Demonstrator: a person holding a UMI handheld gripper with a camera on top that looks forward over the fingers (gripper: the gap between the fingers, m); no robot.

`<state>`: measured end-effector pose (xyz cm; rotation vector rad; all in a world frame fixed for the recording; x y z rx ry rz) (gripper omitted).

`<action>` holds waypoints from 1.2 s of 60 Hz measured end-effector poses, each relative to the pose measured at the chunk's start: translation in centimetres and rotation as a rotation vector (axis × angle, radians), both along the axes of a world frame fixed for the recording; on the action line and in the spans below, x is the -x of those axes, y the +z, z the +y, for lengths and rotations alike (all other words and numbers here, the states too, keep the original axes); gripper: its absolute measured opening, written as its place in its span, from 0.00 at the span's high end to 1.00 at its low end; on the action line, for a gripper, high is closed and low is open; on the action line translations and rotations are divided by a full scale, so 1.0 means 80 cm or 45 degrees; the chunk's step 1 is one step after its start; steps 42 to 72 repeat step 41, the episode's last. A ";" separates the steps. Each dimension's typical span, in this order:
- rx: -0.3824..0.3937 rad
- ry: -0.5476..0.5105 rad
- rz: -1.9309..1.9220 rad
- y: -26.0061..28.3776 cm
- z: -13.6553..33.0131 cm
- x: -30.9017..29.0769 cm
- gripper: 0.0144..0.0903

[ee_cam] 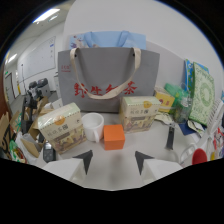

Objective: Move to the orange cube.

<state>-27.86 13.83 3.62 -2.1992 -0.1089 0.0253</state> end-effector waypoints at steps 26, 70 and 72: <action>0.033 0.005 0.012 -0.014 0.026 -0.010 0.08; 0.025 -0.002 0.016 -0.013 0.031 -0.014 0.08; 0.025 -0.002 0.016 -0.013 0.031 -0.014 0.08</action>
